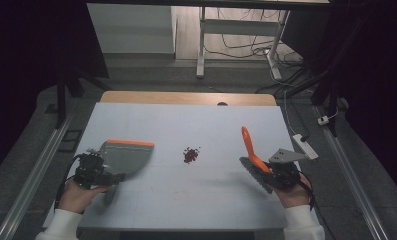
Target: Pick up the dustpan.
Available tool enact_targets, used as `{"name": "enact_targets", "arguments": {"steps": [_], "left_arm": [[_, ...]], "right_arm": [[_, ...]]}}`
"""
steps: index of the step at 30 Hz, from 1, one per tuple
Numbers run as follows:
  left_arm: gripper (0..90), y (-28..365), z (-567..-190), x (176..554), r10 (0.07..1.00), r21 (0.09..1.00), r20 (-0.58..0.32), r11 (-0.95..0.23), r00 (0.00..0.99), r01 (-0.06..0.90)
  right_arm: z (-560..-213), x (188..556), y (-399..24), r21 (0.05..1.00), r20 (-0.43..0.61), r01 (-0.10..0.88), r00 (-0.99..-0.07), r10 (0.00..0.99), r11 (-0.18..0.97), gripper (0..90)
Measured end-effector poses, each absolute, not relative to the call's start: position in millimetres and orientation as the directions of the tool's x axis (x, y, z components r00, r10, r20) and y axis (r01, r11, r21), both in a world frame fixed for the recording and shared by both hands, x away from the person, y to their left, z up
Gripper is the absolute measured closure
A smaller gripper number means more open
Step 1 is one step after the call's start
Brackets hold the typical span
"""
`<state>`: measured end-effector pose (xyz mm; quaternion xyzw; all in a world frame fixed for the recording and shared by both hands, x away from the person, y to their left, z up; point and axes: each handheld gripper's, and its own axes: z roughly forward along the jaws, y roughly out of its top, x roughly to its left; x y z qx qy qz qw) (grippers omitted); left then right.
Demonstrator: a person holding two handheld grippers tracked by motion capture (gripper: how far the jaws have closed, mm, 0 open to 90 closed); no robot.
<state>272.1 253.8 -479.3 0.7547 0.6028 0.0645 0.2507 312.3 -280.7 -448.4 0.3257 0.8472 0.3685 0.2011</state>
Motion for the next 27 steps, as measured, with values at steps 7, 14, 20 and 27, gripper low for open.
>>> {"name": "enact_targets", "arguments": {"steps": [7,14,20,27], "left_arm": [[15.2,255,-493,278,0.942,0.393,-0.234,-0.134,0.240,0.910],[18.2,254,-502,281,0.939,0.355,-0.244,-0.144,0.241,0.924],[19.5,255,-508,283,0.937,0.340,-0.263,-0.134,0.231,0.931],[23.3,255,-513,286,0.936,0.341,-0.275,-0.117,0.218,0.933]], "right_arm": [[-449,312,-281,0.753,-0.100,0.407,-0.705,0.702,0.517,70.1],[-449,313,-280,0.750,-0.104,0.406,-0.707,0.699,0.522,70.1],[-449,312,-280,0.749,-0.106,0.406,-0.707,0.699,0.524,70.1],[-450,312,-278,0.746,-0.112,0.404,-0.708,0.697,0.530,70.1]]}}
